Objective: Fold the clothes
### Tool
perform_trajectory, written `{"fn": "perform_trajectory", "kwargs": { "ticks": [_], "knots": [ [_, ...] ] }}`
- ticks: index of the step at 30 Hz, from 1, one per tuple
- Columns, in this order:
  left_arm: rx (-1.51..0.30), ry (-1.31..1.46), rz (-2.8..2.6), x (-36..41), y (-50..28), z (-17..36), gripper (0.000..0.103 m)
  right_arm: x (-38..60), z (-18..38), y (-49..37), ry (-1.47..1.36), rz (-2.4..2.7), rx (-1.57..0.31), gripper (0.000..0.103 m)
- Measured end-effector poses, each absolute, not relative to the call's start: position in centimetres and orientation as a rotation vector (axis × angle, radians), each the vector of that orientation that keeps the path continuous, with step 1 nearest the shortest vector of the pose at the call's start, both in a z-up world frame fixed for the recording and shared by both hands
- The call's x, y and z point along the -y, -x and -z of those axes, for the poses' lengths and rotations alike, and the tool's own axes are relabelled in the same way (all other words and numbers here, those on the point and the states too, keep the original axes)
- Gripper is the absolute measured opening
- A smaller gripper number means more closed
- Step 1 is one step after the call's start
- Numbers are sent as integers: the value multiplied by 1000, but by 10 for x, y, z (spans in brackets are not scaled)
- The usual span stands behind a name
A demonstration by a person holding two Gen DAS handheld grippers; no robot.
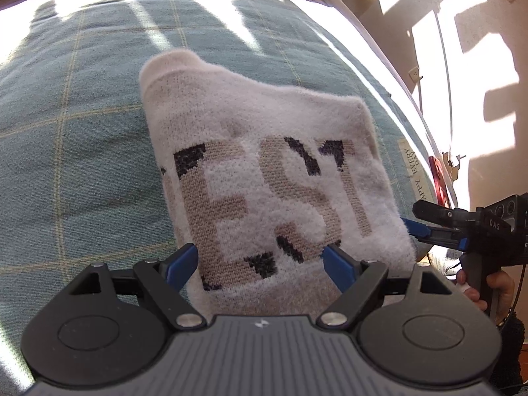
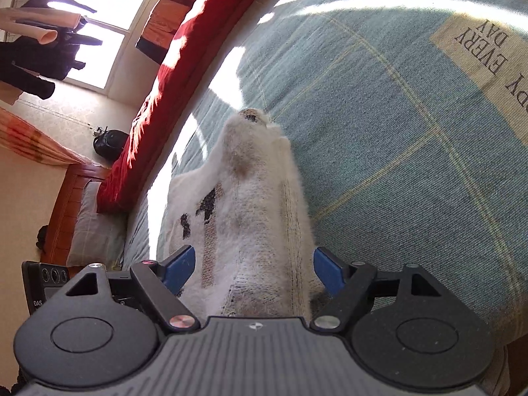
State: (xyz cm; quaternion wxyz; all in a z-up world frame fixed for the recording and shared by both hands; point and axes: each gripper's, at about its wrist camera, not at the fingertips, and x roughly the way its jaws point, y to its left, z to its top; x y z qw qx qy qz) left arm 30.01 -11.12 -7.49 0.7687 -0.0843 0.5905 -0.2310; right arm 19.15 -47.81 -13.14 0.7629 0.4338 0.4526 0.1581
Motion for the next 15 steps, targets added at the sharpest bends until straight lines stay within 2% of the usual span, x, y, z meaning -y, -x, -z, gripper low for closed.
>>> {"fn": "perform_trajectory", "kwargs": {
  "ticks": [9,15],
  "knots": [
    [-1251,301,500,93,-312,89,86,467,167,-209,-993,-350,-1071,82],
    [-1289,420,504,74,-324,118,87,462,186,-229,-1040,-393,-1108,86]
  ]
}}
